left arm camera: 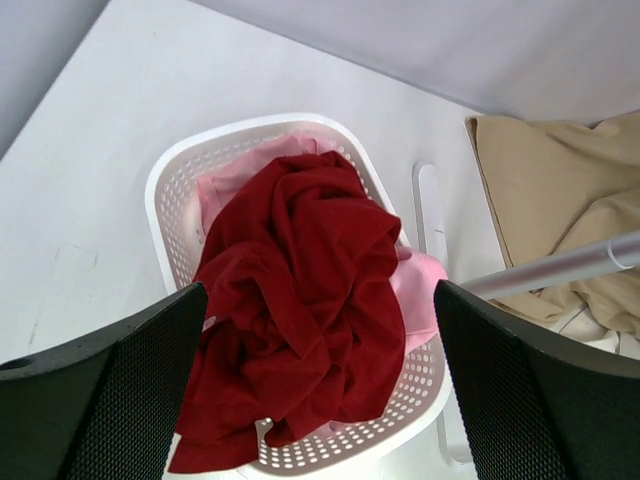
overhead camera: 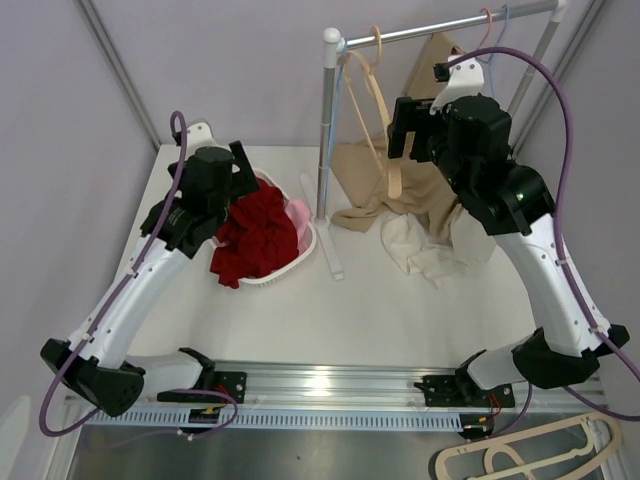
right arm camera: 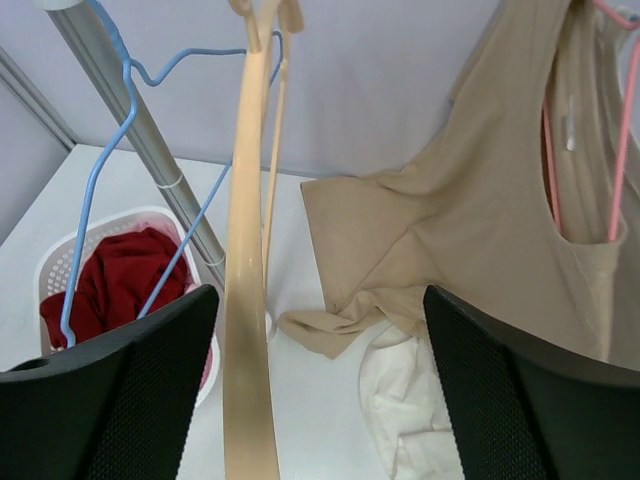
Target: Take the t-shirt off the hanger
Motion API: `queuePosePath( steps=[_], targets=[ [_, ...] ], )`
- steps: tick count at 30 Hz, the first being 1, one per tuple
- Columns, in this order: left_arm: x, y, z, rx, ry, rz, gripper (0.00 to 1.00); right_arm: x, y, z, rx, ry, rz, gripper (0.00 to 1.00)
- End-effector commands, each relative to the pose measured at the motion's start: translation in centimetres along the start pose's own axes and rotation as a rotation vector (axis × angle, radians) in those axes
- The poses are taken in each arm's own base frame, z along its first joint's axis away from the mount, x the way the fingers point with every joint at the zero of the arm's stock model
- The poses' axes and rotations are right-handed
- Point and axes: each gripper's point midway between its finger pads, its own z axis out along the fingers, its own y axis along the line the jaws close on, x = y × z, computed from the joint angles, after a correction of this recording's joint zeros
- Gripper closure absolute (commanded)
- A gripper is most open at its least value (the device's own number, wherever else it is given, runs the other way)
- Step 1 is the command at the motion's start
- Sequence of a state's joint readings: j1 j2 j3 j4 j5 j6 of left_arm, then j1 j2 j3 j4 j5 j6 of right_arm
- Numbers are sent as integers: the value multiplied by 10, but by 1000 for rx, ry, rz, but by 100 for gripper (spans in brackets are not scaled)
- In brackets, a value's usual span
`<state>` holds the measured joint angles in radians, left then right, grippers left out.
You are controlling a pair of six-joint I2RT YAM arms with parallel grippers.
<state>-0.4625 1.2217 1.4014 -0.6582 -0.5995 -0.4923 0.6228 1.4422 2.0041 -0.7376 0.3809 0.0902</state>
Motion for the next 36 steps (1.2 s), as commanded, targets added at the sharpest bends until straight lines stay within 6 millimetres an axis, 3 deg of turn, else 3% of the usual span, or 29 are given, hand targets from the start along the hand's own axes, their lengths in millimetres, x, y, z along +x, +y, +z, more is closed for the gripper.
queuePosePath(
  steps=[1, 3, 6, 9, 10, 11, 12, 16, 21, 24, 28, 36],
  targets=[
    [-33, 1, -25, -1, -94, 6, 1, -20, -12, -28, 18, -46, 15, 11],
    [-39, 1, -32, -11, -125, 17, 0, -24, -18, -35, 34, -62, 15, 10],
    [-42, -18, -49, 51, -155, 45, 0, -27, -40, -32, 127, -68, -9, 11],
    [-23, -63, -74, 190, -157, 108, 1, -25, -68, -12, 190, -17, -9, 13],
    [-19, -70, -77, 197, -165, 129, 1, -35, -76, -12, 206, -30, 1, 14],
    [-17, -83, -83, 231, -172, 136, 1, -22, -81, 4, 227, 21, -14, 14],
    [-13, -93, -89, 255, -172, 149, 0, -22, -92, 8, 250, 30, -10, 14],
    [16, -147, -118, 377, -176, 250, 0, -16, -110, 32, 286, 70, -4, 14],
    [50, -201, -135, 517, -175, 300, 1, -12, -124, 61, 281, 74, -5, 15],
    [67, -221, -145, 570, -208, 354, 1, -12, -138, 69, 301, 71, -5, 16],
    [67, -244, -158, 599, -290, 379, 0, -12, -154, 80, 334, 61, -19, 17],
    [79, -262, -160, 606, -289, 414, 1, -6, -172, 98, 312, 66, 3, 23]
  ],
)
